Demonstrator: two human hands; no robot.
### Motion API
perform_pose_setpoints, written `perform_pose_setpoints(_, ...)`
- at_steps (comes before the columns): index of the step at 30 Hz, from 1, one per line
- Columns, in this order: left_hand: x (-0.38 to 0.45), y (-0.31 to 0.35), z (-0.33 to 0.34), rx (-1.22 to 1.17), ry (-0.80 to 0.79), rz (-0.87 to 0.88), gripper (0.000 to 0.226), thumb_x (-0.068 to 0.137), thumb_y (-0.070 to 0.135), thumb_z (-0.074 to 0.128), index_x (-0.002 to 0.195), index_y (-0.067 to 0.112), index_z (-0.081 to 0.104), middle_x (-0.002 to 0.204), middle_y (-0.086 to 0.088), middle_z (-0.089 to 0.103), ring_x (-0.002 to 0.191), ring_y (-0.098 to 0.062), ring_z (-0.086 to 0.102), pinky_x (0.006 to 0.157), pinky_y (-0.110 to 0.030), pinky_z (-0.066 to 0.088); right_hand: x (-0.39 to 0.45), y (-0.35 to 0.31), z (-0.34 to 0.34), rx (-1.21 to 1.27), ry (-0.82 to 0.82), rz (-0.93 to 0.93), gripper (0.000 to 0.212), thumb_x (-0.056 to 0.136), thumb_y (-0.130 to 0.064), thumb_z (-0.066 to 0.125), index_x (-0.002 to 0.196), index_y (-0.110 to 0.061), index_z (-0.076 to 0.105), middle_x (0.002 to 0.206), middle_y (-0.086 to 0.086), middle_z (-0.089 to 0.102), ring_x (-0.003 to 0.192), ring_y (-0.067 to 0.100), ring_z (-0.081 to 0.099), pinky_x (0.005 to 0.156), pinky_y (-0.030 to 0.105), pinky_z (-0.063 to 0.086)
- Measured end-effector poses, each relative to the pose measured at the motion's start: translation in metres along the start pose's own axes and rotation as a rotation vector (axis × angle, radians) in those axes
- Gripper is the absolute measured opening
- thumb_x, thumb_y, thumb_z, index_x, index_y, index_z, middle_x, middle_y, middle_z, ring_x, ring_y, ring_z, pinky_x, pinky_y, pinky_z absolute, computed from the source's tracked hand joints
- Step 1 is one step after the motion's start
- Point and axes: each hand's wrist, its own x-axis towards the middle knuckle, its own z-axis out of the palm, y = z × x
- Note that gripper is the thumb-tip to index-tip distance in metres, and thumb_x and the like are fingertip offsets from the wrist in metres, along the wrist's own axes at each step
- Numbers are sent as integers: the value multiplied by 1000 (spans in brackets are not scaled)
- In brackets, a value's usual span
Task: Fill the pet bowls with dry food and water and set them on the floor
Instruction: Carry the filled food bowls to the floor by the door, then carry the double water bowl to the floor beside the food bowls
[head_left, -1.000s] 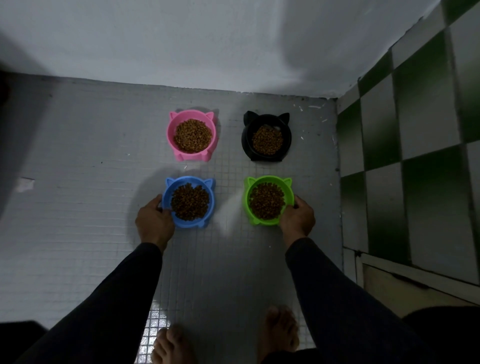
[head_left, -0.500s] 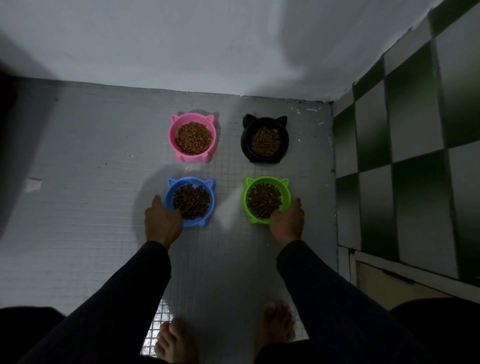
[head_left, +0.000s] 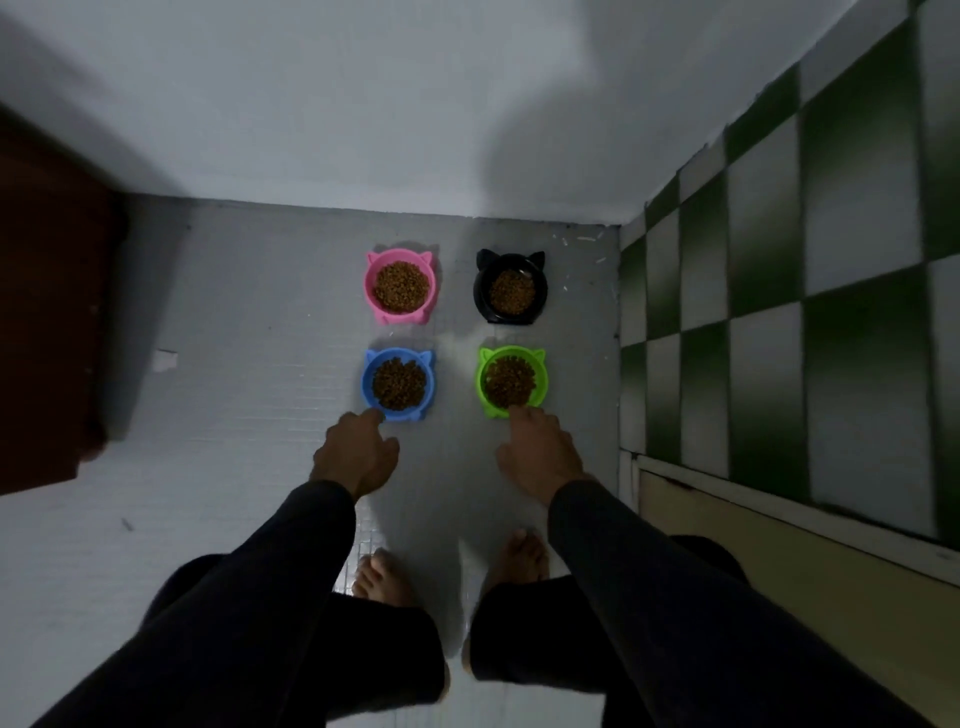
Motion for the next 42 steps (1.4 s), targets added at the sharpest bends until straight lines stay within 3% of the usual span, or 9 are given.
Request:
perform_pose_setpoints(3,-54,12,-38,51,-8,51,52,100,36,60,147,15,50,139,-17,55,126,-35,55,104,-45,47,-48,-17,-36,-54,-69,-13,38,96,-28,53,131,-11,49,138,14,49,127,37,45,104,44,39)
perform_pose_setpoints(10,-182,36,-128,194,-128,69,53,102,38,57,149,16,48,148,-13,53,135,-30,50,109,-40,43,-176,-54,-124,-44,-176,-12,26,94,-27,53,116,-12,54,129,14,59,116,36,57,100,43,48)
perform_pose_setpoints(19,-316,86,-242,298,-88,162,55,103,43,55,150,18,46,149,-11,53,134,-28,51,111,-39,43,-312,-108,-239,-54,-49,-32,29,96,-31,54,120,-15,57,127,13,60,115,34,58,97,42,49)
perform_pose_setpoints(24,-371,128,-300,326,-60,250,46,103,40,55,141,13,56,142,-10,59,127,-26,56,103,-34,45,-360,-128,-296,-46,56,-57,18,94,-26,53,108,-17,59,119,10,64,105,30,61,91,39,52)
perform_pose_setpoints(28,-407,160,-339,334,-29,320,58,99,45,63,148,17,51,149,-10,53,134,-26,52,105,-31,40,-392,-137,-339,-44,116,-72,31,94,-27,52,121,-14,58,130,13,60,114,32,59,96,42,51)
perform_pose_setpoints(31,-433,183,-364,384,9,368,50,104,39,55,148,16,50,151,-10,51,136,-26,49,104,-29,38,-415,-137,-370,-43,174,-88,35,95,-27,53,128,-15,56,132,12,60,117,31,59,94,39,50)
perform_pose_setpoints(42,-485,255,-427,428,252,551,60,102,50,54,155,24,40,154,-6,46,138,-25,48,112,-37,40,-499,-130,-473,-58,413,-92,53,99,-37,55,147,-16,44,143,11,54,125,28,54,102,40,49)
